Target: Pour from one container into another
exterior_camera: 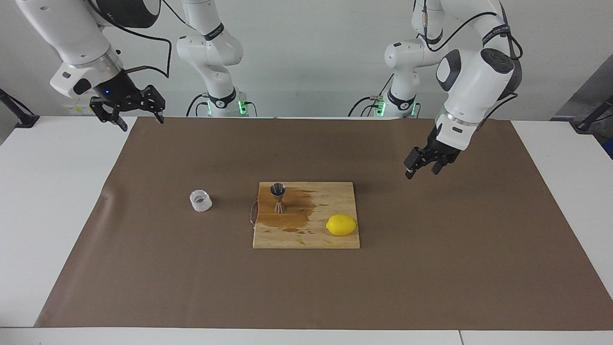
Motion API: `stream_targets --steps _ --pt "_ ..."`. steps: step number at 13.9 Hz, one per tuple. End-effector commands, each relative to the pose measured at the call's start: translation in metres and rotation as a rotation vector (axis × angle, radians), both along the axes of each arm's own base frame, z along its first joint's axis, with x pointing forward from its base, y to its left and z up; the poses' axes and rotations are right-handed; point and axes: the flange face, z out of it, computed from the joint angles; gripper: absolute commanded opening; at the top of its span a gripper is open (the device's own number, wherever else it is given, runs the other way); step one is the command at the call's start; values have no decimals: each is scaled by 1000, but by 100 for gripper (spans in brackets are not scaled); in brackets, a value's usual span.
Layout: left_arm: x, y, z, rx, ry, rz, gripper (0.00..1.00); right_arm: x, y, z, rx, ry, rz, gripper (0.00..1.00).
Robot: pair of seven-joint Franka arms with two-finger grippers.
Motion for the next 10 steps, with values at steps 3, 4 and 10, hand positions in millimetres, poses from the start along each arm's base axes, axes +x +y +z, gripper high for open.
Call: stream_targets --steps 3,4,10 --pt "-5 40 33 30 26 -83 100 20 -29 -78 128 -134 332 100" --pt "-6 45 42 30 27 -94 100 26 -30 -99 166 -145 388 100" --pt "-10 69 74 28 37 -96 100 27 -28 -201 307 -321 555 100"
